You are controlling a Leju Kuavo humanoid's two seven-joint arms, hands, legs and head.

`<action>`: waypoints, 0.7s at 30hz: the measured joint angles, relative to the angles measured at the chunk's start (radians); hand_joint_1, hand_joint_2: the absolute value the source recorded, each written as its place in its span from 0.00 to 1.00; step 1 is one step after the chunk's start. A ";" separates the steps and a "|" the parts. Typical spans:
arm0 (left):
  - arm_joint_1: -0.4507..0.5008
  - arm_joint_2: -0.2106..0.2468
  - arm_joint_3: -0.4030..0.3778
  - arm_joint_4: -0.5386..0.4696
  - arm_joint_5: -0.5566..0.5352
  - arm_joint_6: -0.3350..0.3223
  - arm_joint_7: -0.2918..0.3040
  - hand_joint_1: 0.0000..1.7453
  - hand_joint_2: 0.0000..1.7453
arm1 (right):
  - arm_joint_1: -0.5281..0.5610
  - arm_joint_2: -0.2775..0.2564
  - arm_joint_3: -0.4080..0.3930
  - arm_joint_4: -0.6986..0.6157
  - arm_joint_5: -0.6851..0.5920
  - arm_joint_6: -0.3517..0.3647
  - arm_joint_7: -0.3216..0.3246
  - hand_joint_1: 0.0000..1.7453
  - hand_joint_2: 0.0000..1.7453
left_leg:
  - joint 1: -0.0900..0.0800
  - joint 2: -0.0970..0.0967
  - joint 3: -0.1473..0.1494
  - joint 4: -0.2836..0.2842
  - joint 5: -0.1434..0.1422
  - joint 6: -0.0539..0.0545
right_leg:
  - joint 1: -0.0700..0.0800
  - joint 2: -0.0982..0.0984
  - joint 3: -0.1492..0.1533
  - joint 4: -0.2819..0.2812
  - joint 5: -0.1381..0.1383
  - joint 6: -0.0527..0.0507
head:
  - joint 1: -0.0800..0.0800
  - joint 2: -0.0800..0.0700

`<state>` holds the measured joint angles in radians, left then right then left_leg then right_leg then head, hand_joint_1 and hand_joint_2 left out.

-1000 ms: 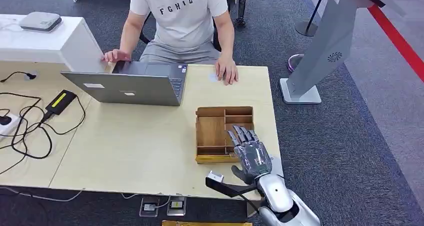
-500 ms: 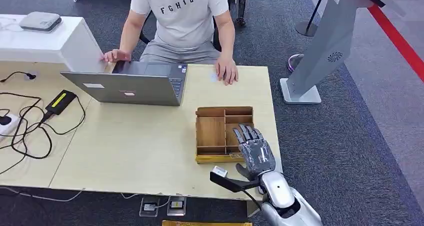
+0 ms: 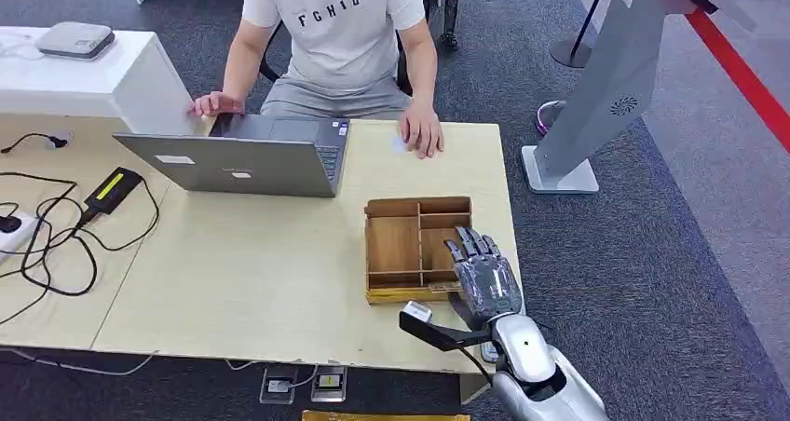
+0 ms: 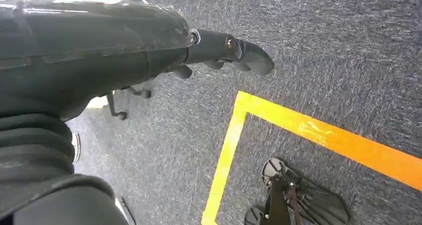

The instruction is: Pass the card to the sensor for recognition and then transmit it.

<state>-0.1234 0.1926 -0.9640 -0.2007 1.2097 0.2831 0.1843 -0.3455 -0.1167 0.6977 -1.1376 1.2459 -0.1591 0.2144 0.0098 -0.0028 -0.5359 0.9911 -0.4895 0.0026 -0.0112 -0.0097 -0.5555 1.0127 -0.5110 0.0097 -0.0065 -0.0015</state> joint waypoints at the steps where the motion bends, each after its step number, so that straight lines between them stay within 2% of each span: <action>1: 0.000 0.001 0.000 0.000 0.000 0.000 0.000 0.00 0.00 | 0.000 0.000 -0.001 -0.001 -0.004 0.000 -0.002 1.00 1.00 | 0.000 0.000 0.000 0.000 0.000 0.000 | 0.000 0.000 0.000 0.000 0.000 0.000 | 0.000 0.000; 21: 0.000 0.002 0.000 0.000 0.005 0.007 0.000 0.00 0.00 | -0.002 0.021 -0.005 -0.028 -0.023 0.022 -0.039 1.00 1.00 | 0.000 0.000 0.000 0.000 0.000 0.000 | 0.000 0.000 0.000 0.000 0.000 0.000 | 0.000 0.000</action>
<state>-0.1233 0.1949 -0.9640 -0.2007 1.2142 0.2899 0.1843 -0.3473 -0.0954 0.6928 -1.1654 1.2226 -0.1373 0.1755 0.0098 -0.0028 -0.5358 0.9911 -0.4895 0.0026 -0.0112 -0.0096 -0.5554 1.0128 -0.5110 0.0097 -0.0061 -0.0015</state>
